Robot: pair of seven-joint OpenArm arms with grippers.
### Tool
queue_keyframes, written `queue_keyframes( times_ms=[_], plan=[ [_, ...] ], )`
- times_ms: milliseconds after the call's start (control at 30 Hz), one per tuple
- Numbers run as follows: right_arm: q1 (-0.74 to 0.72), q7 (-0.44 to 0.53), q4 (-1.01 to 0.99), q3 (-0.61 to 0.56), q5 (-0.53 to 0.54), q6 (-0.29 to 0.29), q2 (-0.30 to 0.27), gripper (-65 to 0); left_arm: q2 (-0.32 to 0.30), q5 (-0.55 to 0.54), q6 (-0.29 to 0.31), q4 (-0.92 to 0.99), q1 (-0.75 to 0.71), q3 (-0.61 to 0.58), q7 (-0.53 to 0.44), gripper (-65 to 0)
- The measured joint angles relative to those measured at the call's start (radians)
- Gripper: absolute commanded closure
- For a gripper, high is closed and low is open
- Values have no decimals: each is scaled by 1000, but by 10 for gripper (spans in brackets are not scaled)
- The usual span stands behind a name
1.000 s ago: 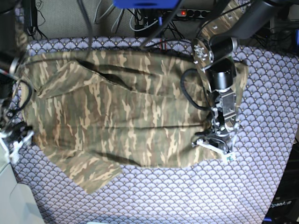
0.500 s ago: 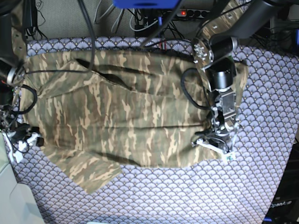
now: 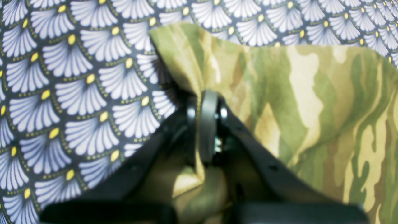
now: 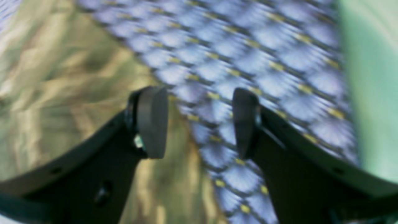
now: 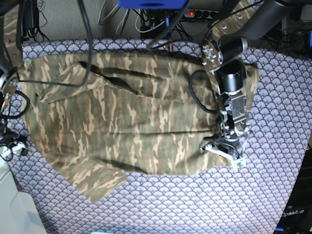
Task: Fold the T-shirt properly
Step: 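Move the right gripper off the shirt's opposite side toward the table edge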
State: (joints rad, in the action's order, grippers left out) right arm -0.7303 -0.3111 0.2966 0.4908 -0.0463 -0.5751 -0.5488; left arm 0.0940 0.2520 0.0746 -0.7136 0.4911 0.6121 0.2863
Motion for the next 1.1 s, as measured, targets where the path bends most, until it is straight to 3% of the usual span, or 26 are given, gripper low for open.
queue_keyframes(
  times_ms=[67,167,400,500,567,1000,1100],
  plan=[
    [28,56,0,2,8,31,3,-340,0,0,0,0,0,0,0,0],
    [68,60,-3,2,0,60,15,-340,0,0,0,0,0,0,0,0],
    [88,68,-5,-24,2,60,34,-341,1,0,0,0,0,0,0,0],
    [85,72,-3,-44,3,41,42,-340,1,0,0,0,0,0,0,0],
    [82,50,-2,-43,3,-4,42,-340,1,0,0,0,0,0,0,0],
    [77,47,6,-75,10,-4,66,-331,1,0,0,0,0,0,-2,0],
    [77,49,8,-75,10,-4,68,-277,1,0,0,0,0,0,-2,0]
  ],
)
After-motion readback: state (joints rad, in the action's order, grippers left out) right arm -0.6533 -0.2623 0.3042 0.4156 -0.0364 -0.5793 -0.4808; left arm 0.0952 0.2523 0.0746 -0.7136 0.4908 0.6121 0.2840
